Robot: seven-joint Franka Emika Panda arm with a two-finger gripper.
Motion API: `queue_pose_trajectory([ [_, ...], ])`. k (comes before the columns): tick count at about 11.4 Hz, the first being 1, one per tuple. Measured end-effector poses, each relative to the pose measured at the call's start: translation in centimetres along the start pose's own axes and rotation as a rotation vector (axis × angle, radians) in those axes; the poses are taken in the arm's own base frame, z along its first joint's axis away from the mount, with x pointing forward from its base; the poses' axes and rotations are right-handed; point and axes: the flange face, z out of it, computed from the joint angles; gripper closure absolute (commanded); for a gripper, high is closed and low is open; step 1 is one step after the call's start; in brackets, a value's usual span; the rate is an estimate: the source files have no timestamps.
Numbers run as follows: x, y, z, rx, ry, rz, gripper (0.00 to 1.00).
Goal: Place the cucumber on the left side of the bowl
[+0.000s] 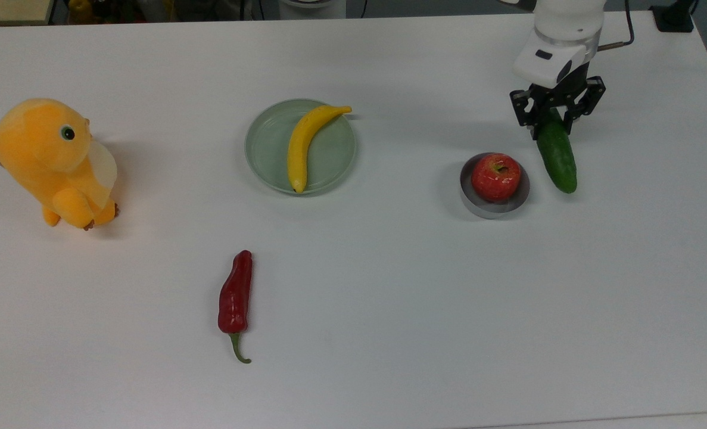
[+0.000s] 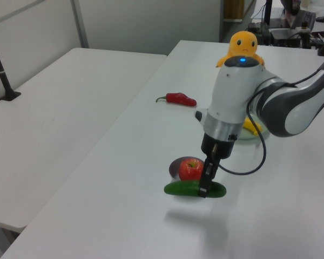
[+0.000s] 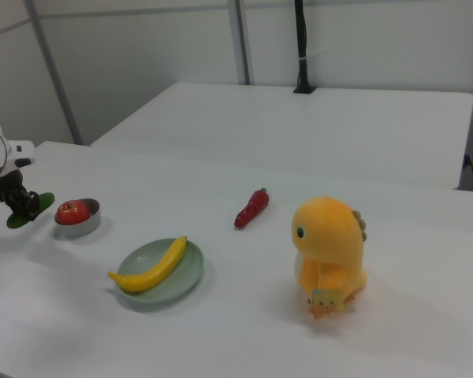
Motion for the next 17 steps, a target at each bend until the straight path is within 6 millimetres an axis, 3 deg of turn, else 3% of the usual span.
queue_pose_trajectory([
  [3, 0.0, 0.2, 2.3, -0.012, 0.013, -0.015, 0.70],
  [4, 0.1, 0.2, 2.5, -0.013, 0.016, -0.012, 0.66],
  [5, 0.2, 0.1, 2.5, -0.013, 0.017, -0.009, 0.57],
  [7, 0.3, 0.2, 2.4, -0.011, 0.019, -0.007, 0.57],
  [8, 0.4, 0.2, 2.4, -0.011, 0.020, -0.005, 0.42],
  [10, 0.8, 0.4, 2.1, -0.009, 0.028, 0.001, 0.34],
  [11, 1.0, 0.5, 2.0, -0.008, 0.031, 0.003, 0.11],
  [12, 1.1, 0.5, 1.9, -0.008, 0.032, 0.004, 0.00],
  [15, 1.6, 0.4, 1.3, -0.002, 0.045, 0.007, 0.00],
  [17, 2.2, 0.8, -0.3, -0.018, 0.058, -0.002, 0.00],
])
